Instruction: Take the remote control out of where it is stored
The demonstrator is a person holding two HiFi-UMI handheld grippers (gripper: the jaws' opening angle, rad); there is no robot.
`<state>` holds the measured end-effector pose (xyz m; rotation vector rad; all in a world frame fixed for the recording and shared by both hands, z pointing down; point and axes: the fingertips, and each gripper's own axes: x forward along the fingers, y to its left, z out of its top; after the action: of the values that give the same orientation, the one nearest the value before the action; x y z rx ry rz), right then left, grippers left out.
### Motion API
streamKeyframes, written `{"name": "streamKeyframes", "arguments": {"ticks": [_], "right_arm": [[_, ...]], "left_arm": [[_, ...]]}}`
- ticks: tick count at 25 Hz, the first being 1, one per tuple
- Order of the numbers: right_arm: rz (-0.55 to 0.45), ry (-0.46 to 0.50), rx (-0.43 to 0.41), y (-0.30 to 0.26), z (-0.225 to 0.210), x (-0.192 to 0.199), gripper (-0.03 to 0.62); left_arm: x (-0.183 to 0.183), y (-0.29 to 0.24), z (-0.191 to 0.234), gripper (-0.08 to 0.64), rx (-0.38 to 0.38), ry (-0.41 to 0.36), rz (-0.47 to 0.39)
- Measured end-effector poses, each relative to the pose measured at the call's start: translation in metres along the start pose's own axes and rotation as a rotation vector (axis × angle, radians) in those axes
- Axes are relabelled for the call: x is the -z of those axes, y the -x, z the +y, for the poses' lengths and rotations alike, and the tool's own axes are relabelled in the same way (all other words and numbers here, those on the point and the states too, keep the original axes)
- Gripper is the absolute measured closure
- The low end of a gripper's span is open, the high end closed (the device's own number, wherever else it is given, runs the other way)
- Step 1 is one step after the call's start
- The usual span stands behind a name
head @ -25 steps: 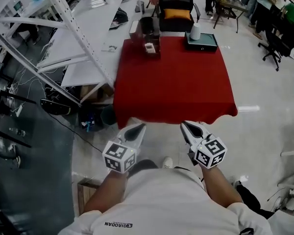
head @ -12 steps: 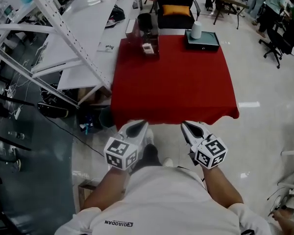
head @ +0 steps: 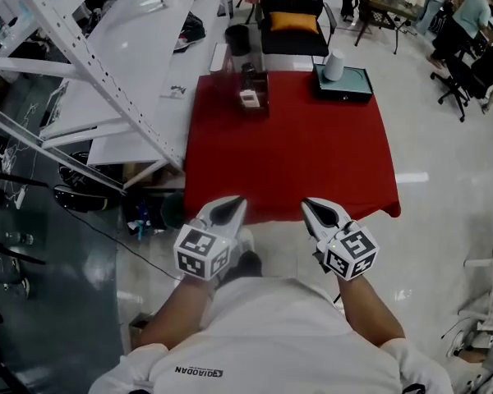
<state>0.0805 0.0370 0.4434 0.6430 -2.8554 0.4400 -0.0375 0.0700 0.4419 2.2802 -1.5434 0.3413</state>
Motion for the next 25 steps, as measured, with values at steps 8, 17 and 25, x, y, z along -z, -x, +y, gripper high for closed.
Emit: {"name": "streamKeyframes", "arguments": {"ticks": [8,17,25], "right_arm": [[0.037,0.053,0.047,-0.071,-0.025,-0.024,0.586],[0.109,0.130,0.105,-0.151,-0.052,-0.037,0.586],[0.156,0.171,0.154,-0.210,-0.081,-0.041,0.586]], "left_arm": [[-0.024,-0.031,0.068,0.558,0.031,-0.027,0.004],[-0.038,-0.065,0.135,0.558,0.083,-0.072,0.038],[-0.044,-0.088,0.183,0.558,0.114,-0.093,0.062]]}}
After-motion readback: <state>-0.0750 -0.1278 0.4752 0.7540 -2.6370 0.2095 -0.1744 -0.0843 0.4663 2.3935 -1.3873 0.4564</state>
